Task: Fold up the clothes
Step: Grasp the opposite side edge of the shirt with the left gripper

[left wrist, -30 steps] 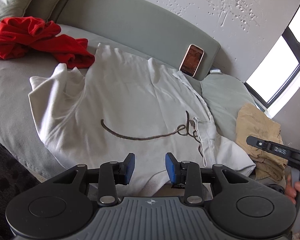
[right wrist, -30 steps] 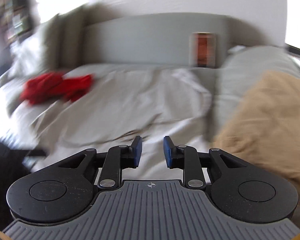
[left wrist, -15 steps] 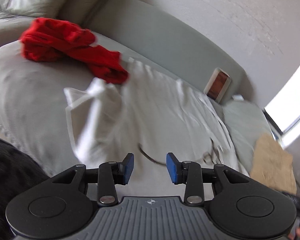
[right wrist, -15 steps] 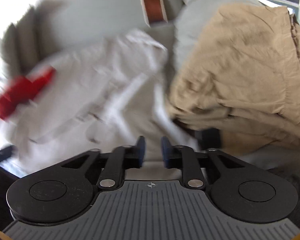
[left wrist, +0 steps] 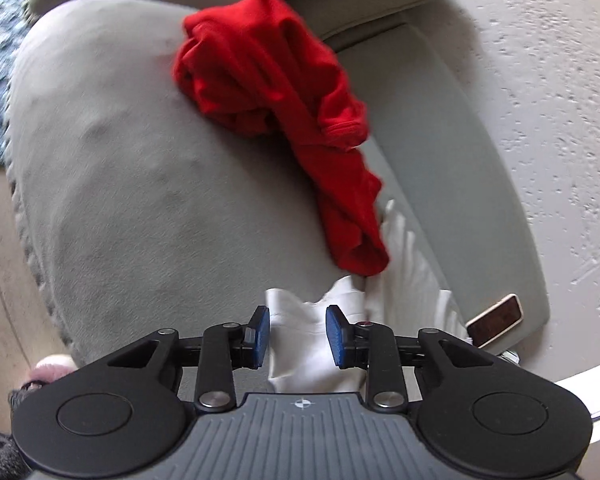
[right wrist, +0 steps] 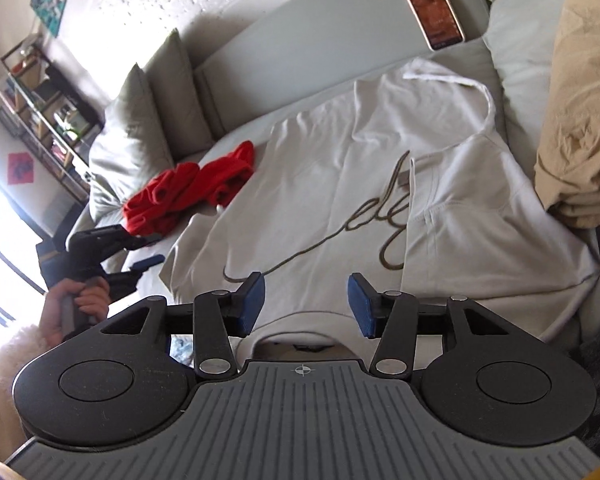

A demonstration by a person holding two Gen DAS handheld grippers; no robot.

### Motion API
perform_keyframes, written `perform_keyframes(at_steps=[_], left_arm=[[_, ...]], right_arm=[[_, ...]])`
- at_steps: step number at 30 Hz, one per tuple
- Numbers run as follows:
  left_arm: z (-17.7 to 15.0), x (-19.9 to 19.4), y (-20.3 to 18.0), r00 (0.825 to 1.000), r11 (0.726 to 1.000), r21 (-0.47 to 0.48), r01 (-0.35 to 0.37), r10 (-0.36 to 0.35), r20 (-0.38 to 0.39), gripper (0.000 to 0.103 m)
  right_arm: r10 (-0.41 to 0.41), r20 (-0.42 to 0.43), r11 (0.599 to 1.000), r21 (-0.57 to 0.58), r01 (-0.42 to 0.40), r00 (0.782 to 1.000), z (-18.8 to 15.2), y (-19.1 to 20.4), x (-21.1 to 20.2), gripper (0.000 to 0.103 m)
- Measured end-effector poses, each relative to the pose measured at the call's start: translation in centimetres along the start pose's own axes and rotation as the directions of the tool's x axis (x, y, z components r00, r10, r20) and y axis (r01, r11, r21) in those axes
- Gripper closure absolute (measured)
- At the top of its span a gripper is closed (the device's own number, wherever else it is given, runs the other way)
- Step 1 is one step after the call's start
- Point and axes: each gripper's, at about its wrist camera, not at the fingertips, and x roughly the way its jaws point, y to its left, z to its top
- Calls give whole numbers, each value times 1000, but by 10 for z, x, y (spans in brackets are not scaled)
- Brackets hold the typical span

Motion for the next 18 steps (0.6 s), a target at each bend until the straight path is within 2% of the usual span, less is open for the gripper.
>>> perform_keyframes(at_steps=[2,6,11,12,13,14,18], left_arm=[[-2,2,-3,1000,1000,11,-16,16,-1,69],[-2,16,-7,999,995,94,-44,46,-20,63],[3,30,1,998,998,53,-37,40,-48,62],[3,30,2,997,997,53,-54,56,-46,68],[3,31,2,996,996,54,-71,73,-45,82],[3,31,3,995,995,54,-88,90,-43,89],[-5,20,-7,994,984,143,-110,108,28,99]], right_arm=[[-3,1,1000,10,3,1000,0,-1,0,50],[-20,-4,1000,5,20,1000,1,1,5,50],[-22,-24,1000,1,22,999,-1,4,10,50],[-22,-25,1000,-1,22,999,-1,5,10,50],[-22,-26,1000,-2,22,999,-2,6,10,50],[-21,-24,1000,-1,21,1000,-2,6,9,50],[-12,-12,1000,8,13,1000,-4,6,3,50]])
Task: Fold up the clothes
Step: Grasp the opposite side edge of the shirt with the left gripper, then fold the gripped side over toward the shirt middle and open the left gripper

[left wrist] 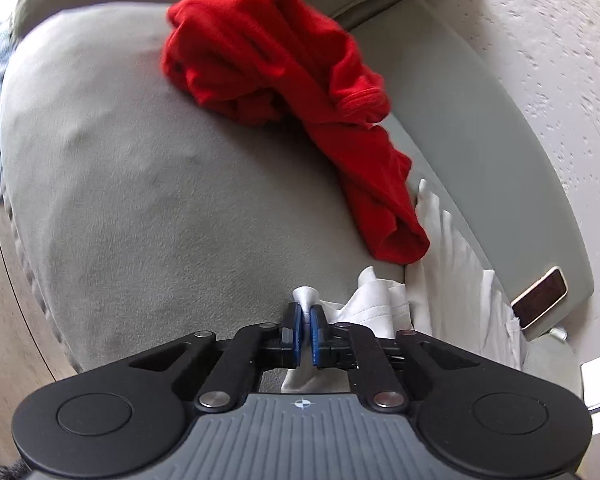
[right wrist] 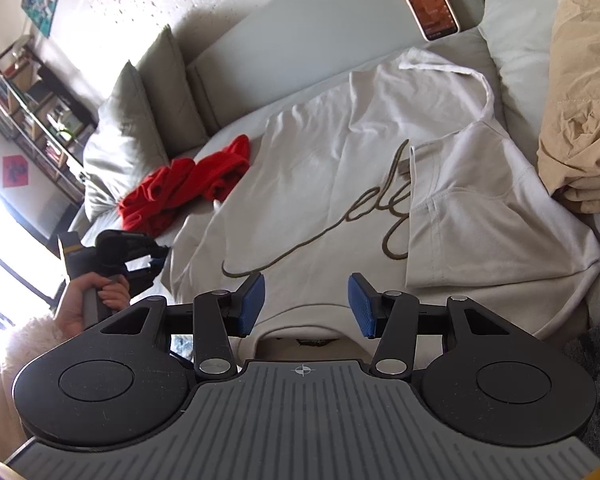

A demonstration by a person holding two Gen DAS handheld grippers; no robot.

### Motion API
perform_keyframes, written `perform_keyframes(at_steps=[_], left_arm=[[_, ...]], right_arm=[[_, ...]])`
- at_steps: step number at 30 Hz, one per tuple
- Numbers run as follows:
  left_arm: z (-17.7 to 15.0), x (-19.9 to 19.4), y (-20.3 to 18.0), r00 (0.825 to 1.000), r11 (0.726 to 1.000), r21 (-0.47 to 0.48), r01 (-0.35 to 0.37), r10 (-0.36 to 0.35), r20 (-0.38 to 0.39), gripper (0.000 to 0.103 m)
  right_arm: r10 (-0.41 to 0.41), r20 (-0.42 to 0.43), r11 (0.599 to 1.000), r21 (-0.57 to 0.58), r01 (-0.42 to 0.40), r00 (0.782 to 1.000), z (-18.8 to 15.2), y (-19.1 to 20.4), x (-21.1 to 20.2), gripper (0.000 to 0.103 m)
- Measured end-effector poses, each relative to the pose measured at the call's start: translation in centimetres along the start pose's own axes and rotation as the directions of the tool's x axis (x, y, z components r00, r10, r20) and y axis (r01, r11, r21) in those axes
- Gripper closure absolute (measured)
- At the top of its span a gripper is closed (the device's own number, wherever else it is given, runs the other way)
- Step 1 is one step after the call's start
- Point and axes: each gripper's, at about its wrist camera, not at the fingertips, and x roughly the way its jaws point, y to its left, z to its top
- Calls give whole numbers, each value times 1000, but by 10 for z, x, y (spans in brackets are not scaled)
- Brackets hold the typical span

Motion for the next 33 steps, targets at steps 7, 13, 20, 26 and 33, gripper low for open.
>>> perform_keyframes(at_steps=[7,13,20,26,33], left_arm=[[-15,-68,-40,951,961,274,-46,-41,305,100],[-67,-85,-111,923,765,624,-162,-107,371,100],[-211,-78,-171,904,332,903,-274,-231,359,100],[-277,-39,-163,967,55,975,-218,-123,223,83],[-191,-99,-139,974,617,786,-46,-146,172,48]], right_arm=[[20,20,1000,6,-20,1000,-3,-2,-11,50],[42,18,998,35,-43,999,-2,-6,-12,50],[38,51,996,76,-42,998,-1,-18,-20,50],[44,55,993,111,-49,998,-1,-26,-23,50],[33,74,990,132,-42,997,2,-39,-29,48]])
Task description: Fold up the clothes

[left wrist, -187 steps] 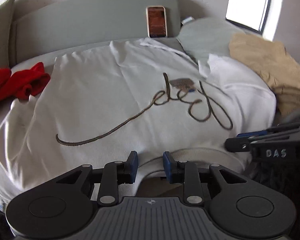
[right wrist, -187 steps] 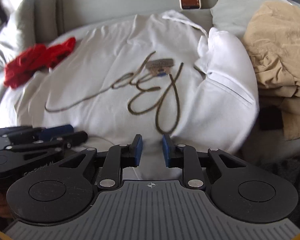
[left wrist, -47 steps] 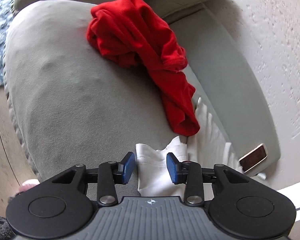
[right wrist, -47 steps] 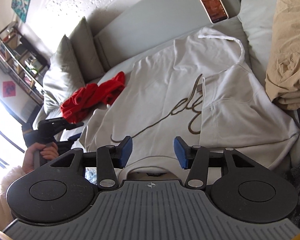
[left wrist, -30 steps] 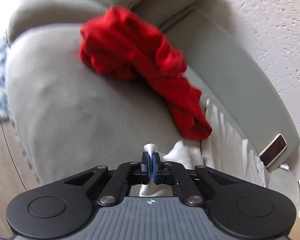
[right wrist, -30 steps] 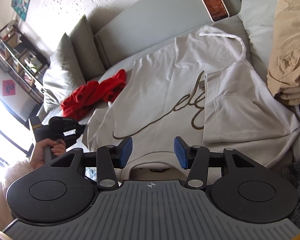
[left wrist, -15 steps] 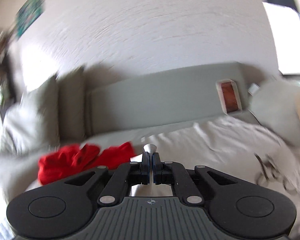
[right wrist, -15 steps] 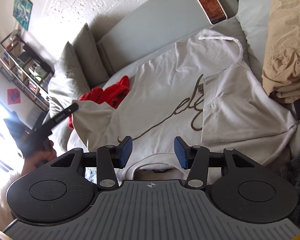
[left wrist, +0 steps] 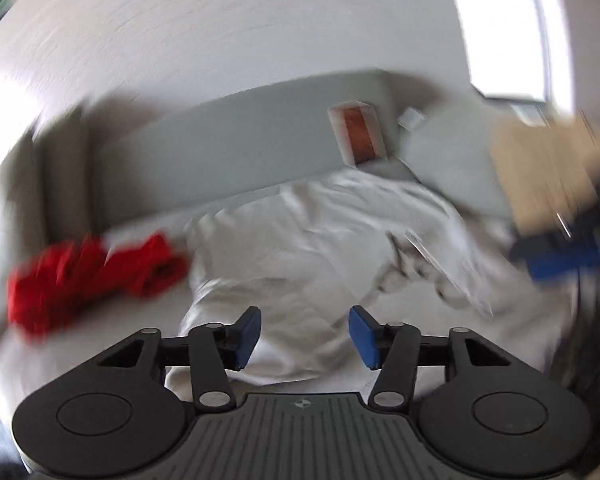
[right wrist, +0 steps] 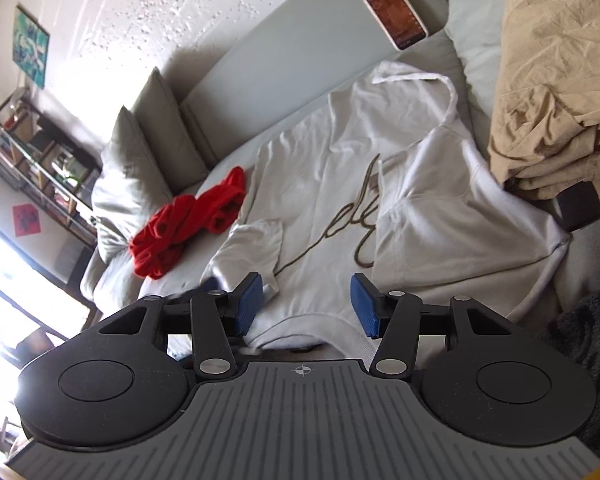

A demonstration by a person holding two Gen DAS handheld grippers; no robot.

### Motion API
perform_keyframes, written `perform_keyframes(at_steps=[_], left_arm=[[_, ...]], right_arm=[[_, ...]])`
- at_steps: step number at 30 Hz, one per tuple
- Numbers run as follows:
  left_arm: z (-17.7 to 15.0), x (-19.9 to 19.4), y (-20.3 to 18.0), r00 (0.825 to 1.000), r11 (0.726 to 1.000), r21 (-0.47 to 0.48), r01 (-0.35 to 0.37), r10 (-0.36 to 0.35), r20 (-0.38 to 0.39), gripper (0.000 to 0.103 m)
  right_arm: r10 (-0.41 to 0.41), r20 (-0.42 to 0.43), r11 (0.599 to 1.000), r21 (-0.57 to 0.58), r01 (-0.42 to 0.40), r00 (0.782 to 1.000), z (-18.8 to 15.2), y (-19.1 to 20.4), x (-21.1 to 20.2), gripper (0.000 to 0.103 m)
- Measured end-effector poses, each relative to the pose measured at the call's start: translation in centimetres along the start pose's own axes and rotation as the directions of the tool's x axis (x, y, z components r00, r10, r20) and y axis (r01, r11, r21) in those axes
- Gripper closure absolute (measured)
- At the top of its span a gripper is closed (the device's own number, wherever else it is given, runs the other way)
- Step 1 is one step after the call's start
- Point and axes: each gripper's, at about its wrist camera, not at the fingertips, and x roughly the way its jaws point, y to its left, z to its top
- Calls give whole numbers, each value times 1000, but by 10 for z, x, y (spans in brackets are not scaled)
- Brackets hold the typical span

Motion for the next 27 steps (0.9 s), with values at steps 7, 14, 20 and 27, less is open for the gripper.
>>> perform_keyframes(at_steps=[7,14,20,27], left_arm=[[-10,-1,104,994,922,-379,80,-102,-39,69],[-11,27,76,978,979,83,186,-176,-113,64],[-29,49,61,944,952,255,168,-80,-321,100],[-31,0,77,862,974,44,224,-176,-476,95]], right_arm=[[-1,32,997,75,-1,999,10,-17,-6,48],[20,-29,999,46,-19,999,6,-8,9,48],[28,-104,999,21,-26,994,-3,-1,22,48],[8,-129,1000,-2,-9,992,-4,0,26,38]])
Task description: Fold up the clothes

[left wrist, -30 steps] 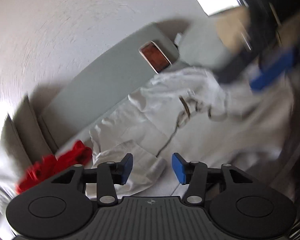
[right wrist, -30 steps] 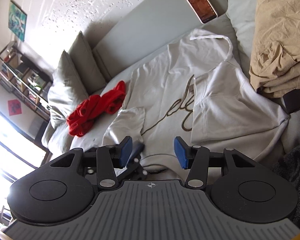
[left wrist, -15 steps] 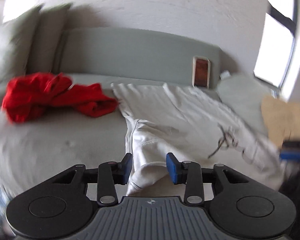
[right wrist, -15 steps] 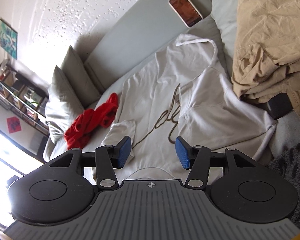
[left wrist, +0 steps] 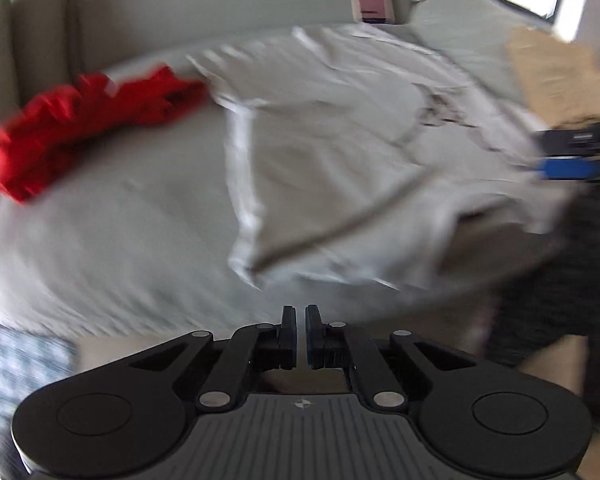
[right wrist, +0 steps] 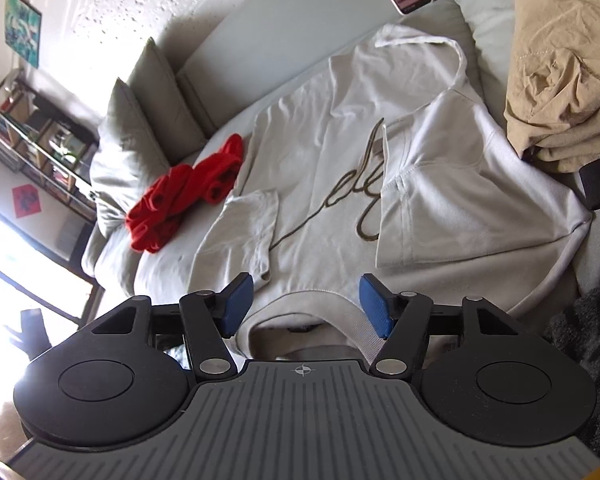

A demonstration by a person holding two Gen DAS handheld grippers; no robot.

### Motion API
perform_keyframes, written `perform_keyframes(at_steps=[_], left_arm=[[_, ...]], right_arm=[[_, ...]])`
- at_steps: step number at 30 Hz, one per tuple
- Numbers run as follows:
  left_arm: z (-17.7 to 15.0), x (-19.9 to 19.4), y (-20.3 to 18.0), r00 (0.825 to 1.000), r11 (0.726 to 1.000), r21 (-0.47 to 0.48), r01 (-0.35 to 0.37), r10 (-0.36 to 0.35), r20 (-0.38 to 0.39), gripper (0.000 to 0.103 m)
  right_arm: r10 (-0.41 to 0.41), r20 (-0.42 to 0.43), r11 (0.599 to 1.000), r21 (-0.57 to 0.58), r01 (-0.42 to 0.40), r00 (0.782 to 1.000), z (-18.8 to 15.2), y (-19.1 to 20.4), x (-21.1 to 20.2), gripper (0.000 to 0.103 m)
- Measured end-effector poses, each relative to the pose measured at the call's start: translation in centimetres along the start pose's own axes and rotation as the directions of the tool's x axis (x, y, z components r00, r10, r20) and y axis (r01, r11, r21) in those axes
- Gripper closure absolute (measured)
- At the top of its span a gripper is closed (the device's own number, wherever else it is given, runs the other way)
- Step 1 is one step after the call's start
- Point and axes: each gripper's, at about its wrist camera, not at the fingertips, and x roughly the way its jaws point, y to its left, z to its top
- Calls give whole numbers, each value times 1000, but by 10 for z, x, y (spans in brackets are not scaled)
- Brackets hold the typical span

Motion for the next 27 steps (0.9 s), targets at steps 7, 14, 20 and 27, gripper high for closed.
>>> perform_keyframes(at_steps=[7,14,20,27], left_arm=[[5,-5,38,971,936,-333,-114,175,160,53],[20,45,58,990,879,-477,19,50,131,50],[20,60,50,987,890,-453,54,21,158,53],[20,44,32,982,928,-374,-4,74,174,98]], right_arm=[[-79,18,997,21,79,997,1,-3,-3,38],[-367,145,912,250,325,919,17,-44,-41,50],[-562,145,825,162,541,814,28,-56,-29,45],[-586,17,810,-21,586,810,33,-58,8,99]])
